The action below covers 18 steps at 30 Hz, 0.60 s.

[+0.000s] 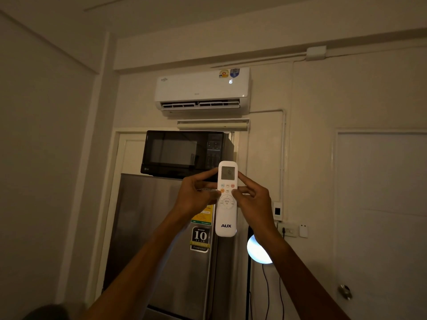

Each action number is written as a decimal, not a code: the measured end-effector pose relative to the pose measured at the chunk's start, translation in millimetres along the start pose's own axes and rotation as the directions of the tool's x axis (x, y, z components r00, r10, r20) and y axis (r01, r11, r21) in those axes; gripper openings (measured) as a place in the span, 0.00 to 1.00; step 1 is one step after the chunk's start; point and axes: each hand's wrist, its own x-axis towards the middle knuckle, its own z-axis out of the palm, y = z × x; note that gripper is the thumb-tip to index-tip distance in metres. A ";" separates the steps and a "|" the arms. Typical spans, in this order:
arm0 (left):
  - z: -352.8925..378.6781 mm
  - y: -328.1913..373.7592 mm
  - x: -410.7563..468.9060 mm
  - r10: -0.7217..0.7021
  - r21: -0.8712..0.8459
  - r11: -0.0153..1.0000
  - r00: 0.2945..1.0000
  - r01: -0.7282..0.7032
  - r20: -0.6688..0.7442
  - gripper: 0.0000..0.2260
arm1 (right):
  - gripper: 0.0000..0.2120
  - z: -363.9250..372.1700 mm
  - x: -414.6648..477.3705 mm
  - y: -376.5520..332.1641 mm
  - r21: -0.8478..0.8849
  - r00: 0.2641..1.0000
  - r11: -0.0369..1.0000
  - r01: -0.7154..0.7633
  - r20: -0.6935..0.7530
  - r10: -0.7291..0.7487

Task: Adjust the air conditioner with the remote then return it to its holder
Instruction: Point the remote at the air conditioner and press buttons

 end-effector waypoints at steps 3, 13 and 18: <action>0.0 -1.0 1.3 -0.005 0.002 1.000 1.000 0.005 0.007 0.26 | 0.24 0.4 0.4 1.4 0.003 1.000 1.000 -0.001 -0.009 0.001; 1.7 -1.3 6.1 -0.005 -0.001 1.000 1.000 0.005 0.013 0.25 | 0.24 1.6 5.3 4.2 -0.006 0.999 1.000 -0.014 -0.033 0.014; 2.9 -1.8 7.2 -0.019 0.006 1.000 1.000 0.019 0.017 0.25 | 0.24 0.4 4.0 3.9 -0.010 0.999 0.999 -0.031 -0.039 0.031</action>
